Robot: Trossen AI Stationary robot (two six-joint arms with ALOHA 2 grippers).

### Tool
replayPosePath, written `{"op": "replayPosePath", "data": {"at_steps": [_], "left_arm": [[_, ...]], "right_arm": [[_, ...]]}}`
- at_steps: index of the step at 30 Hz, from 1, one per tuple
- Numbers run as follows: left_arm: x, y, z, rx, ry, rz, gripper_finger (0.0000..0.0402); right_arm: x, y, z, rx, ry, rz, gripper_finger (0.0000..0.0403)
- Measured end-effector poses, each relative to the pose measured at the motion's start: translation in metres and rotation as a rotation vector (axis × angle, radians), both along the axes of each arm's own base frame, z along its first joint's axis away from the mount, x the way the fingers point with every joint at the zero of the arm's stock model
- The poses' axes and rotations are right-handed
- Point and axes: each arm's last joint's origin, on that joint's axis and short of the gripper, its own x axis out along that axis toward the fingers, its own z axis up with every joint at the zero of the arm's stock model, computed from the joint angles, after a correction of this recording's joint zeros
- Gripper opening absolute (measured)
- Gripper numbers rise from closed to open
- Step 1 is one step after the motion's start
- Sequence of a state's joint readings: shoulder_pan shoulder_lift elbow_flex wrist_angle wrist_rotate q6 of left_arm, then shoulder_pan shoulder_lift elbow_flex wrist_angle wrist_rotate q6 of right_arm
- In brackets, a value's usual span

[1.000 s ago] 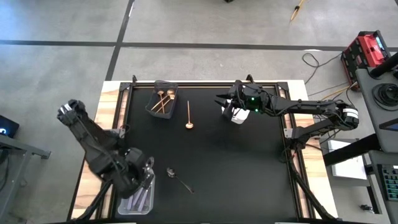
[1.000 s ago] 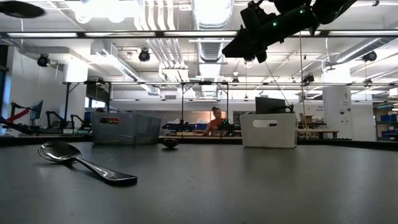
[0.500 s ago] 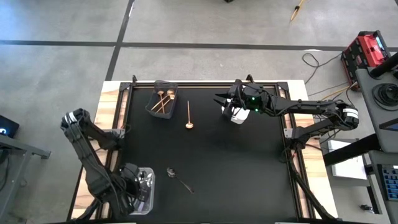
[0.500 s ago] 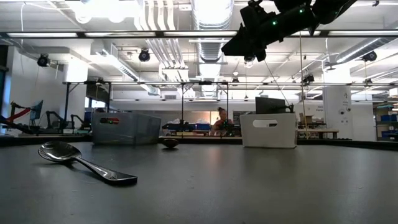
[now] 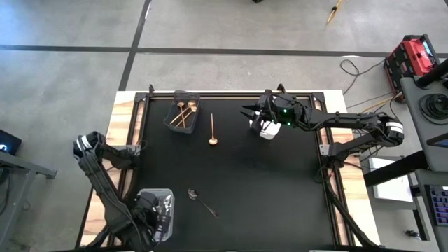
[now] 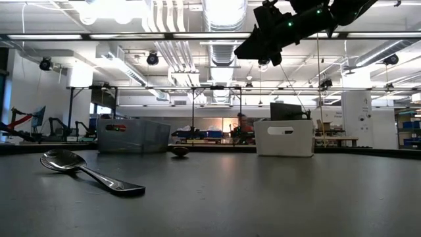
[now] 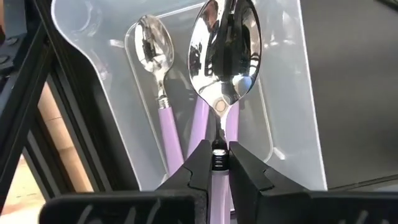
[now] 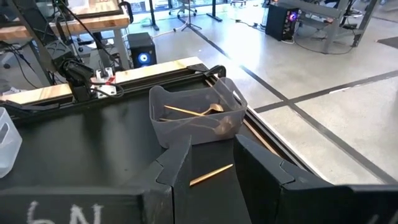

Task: Sort silverware by color (type)
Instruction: Put the purple spoon into the transparent bin

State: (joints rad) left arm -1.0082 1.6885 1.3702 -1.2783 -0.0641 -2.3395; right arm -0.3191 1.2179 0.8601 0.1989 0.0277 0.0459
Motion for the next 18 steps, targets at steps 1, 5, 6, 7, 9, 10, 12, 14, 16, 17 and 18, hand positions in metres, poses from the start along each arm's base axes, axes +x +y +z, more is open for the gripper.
{"op": "replayPosePath", "data": {"at_steps": [1,5,6,7,9,10,12,14,16,17,18], "left_arm": [[-0.0004,-0.0001,-0.0001,0.001,0.001,-0.001,0.0014],[-0.0005,0.0010,-0.0043,0.033,0.019,0.001,0.0014],[-0.0006,0.0012,-0.0048,0.039,0.021,0.001,0.0014],[-0.0008,0.0016,-0.0048,0.043,0.023,0.001,0.0014],[-0.0015,0.0025,-0.0048,0.053,0.029,0.001,0.0014],[-0.0019,0.0030,-0.0050,0.058,0.032,0.000,0.0014],[-0.0026,0.0044,-0.0053,0.072,0.040,0.001,0.0014],[-0.0027,0.0053,-0.0061,0.079,0.044,0.002,0.0014],[-0.0032,0.0061,-0.0076,0.085,0.047,0.002,0.0014],[-0.0033,0.0064,-0.0086,0.088,0.049,0.002,0.0014],[-0.0032,0.0069,-0.0096,0.089,0.050,0.004,0.0014]], "right_arm": [[0.0000,0.0000,0.0001,0.006,-0.002,-0.001,0.0109],[-0.0001,0.0001,-0.0004,0.008,0.001,-0.001,0.0109],[-0.0002,0.0002,-0.0007,0.009,0.004,-0.001,0.0109],[-0.0002,0.0002,-0.0009,0.010,0.007,-0.001,0.0109],[-0.0002,0.0002,-0.0012,0.011,0.009,-0.001,0.0109],[-0.0002,0.0002,-0.0011,0.011,0.009,-0.001,0.0109],[-0.0002,0.0002,-0.0011,0.011,0.009,-0.001,0.0109],[-0.0003,0.0002,-0.0013,0.011,0.011,-0.001,0.0109],[-0.0003,0.0002,-0.0014,0.011,0.011,-0.001,0.0109],[-0.0003,0.0002,-0.0013,0.011,0.011,-0.001,0.0109],[-0.0003,0.0002,-0.0014,0.011,0.011,-0.001,0.0109]]}}
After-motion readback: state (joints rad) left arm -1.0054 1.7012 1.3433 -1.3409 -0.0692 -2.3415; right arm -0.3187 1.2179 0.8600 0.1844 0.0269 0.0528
